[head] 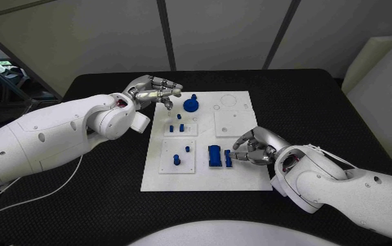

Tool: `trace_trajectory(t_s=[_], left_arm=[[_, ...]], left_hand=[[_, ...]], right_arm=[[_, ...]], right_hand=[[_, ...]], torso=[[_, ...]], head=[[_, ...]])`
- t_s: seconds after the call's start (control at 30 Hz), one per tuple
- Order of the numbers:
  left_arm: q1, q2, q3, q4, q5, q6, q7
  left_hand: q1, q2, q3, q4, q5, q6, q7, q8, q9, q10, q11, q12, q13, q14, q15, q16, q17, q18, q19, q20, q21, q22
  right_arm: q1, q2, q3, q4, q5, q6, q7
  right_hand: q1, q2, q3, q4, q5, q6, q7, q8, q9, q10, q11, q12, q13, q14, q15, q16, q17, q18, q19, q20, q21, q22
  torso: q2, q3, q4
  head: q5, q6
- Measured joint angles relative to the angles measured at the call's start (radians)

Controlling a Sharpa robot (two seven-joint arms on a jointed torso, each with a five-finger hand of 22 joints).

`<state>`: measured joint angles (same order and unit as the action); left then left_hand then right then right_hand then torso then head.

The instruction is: Assemble the parts on the task board

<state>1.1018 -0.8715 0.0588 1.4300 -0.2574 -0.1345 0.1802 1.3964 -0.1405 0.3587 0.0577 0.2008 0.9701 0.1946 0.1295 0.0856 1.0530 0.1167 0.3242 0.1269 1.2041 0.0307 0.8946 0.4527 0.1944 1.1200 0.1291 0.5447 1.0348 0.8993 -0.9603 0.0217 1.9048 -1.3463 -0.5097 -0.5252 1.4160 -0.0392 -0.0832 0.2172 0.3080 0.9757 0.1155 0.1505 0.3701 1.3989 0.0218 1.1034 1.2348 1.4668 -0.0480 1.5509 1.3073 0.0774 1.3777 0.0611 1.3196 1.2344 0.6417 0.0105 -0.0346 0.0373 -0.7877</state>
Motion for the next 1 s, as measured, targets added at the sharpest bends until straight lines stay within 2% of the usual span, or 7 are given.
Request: trace_trajectory(t_s=[0.1,0.17,0.27,0.33,0.5,0.93,1.0], left_arm=[[0.000,0.000,0.000,0.000,0.000,0.000,0.000],[0.000,0.000,0.000,0.000,0.000,0.000,0.000],[0.000,0.000,0.000,-0.001,0.000,0.000,0.000],[0.000,0.001,0.000,-0.001,0.000,0.000,0.000],[0.000,0.001,0.000,-0.002,0.000,0.000,0.000],[0.000,0.002,0.000,-0.003,0.000,0.001,0.000],[0.000,0.002,0.000,-0.003,0.000,0.001,0.000]], left_hand=[[0.000,0.000,0.000,0.000,0.000,0.000,0.000,0.000,0.000,0.000,0.000,0.000,0.000,0.000,0.000,0.000,0.000,0.000,0.000,0.000,0.000,0.000],[0.000,0.000,0.000,0.000,0.000,0.000,0.000,0.000,0.000,0.000,0.000,0.000,0.000,0.000,0.000,0.000,0.000,0.000,0.000,0.000,0.000,0.000],[0.000,0.000,0.000,0.000,0.000,0.000,0.000,0.000,0.000,0.000,0.000,0.000,0.000,0.000,0.000,0.000,0.000,0.000,0.000,0.000,0.000,0.000],[0.000,0.000,0.000,0.000,0.000,0.000,0.000,0.000,0.000,-0.003,0.002,0.001,0.000,0.000,0.000,0.000,-0.001,0.000,0.000,0.000,-0.004,-0.001],[0.000,0.000,0.000,0.000,0.000,0.000,0.000,0.000,-0.001,-0.007,0.000,0.004,0.000,0.000,0.000,0.000,-0.002,0.000,0.000,0.000,-0.004,-0.002],[0.004,0.004,0.000,0.000,0.000,0.000,0.000,0.004,-0.001,-0.007,0.000,0.004,0.001,0.000,0.000,0.000,-0.003,0.000,0.000,0.000,-0.004,-0.001],[0.004,0.004,0.000,0.000,0.000,0.000,0.000,0.004,-0.001,-0.007,0.000,0.004,0.001,0.000,0.000,0.000,-0.003,0.000,0.000,0.000,-0.004,-0.002]], right_arm=[[0.000,-0.005,0.000,0.000,-0.029,-0.011,0.042],[0.000,-0.008,0.000,-0.002,-0.051,-0.017,0.071],[-0.001,-0.009,0.000,-0.006,-0.079,-0.021,0.105],[-0.001,-0.008,-0.001,-0.009,-0.092,-0.021,0.122],[-0.001,0.001,-0.001,-0.019,-0.115,-0.011,0.151],[-0.003,0.022,-0.002,-0.046,-0.152,0.053,0.147],[-0.003,0.024,-0.002,-0.047,-0.156,0.063,0.144]], right_hand=[[0.047,0.009,0.027,-0.027,-0.025,-0.005,0.005,-0.016,-0.018,0.001,0.005,0.007,0.006,0.000,0.007,0.000,0.000,0.000,0.000,0.000,0.000,0.000],[0.073,0.012,0.045,-0.045,-0.036,-0.011,0.011,-0.031,-0.034,-0.001,0.007,0.008,0.009,0.000,0.008,0.000,0.000,0.000,0.000,0.007,0.000,0.002],[0.097,0.013,0.074,-0.059,-0.018,-0.009,0.013,-0.047,-0.057,-0.006,0.012,0.012,0.010,-0.002,0.010,0.000,0.000,0.000,0.000,0.007,0.000,0.003],[0.107,0.015,0.099,-0.065,0.005,0.001,0.022,-0.056,-0.073,-0.006,0.013,0.012,0.010,-0.002,0.013,0.000,0.000,0.000,0.000,0.007,0.000,0.005],[0.122,0.015,0.150,-0.069,0.050,0.034,0.014,-0.065,-0.101,-0.008,0.014,0.015,0.010,-0.002,0.016,0.000,0.000,0.000,0.000,0.007,0.000,0.009],[0.122,0.014,0.234,-0.067,0.052,0.088,0.005,-0.076,-0.141,-0.009,0.015,0.016,0.010,-0.002,0.016,0.000,0.000,0.000,0.000,0.007,0.000,0.014],[0.114,0.006,0.243,-0.066,0.052,0.090,0.003,-0.076,-0.146,-0.008,0.015,0.015,0.010,-0.002,0.016,0.000,0.000,0.000,0.000,0.007,0.000,0.015]], torso=[[0.000,0.0002,-0.0001],[0.000,0.0005,-0.0001],[0.000,0.0006,-0.0003],[0.000,0.0008,-0.0008],[0.001,0.0009,-0.0007],[0.002,0.0007,0.0008],[0.002,0.0007,0.0009]], head=[[0.000,0.001],[-0.001,0.002],[-0.002,0.002],[-0.002,0.002],[-0.003,0.001],[0.000,-0.003],[0.000,-0.004]])
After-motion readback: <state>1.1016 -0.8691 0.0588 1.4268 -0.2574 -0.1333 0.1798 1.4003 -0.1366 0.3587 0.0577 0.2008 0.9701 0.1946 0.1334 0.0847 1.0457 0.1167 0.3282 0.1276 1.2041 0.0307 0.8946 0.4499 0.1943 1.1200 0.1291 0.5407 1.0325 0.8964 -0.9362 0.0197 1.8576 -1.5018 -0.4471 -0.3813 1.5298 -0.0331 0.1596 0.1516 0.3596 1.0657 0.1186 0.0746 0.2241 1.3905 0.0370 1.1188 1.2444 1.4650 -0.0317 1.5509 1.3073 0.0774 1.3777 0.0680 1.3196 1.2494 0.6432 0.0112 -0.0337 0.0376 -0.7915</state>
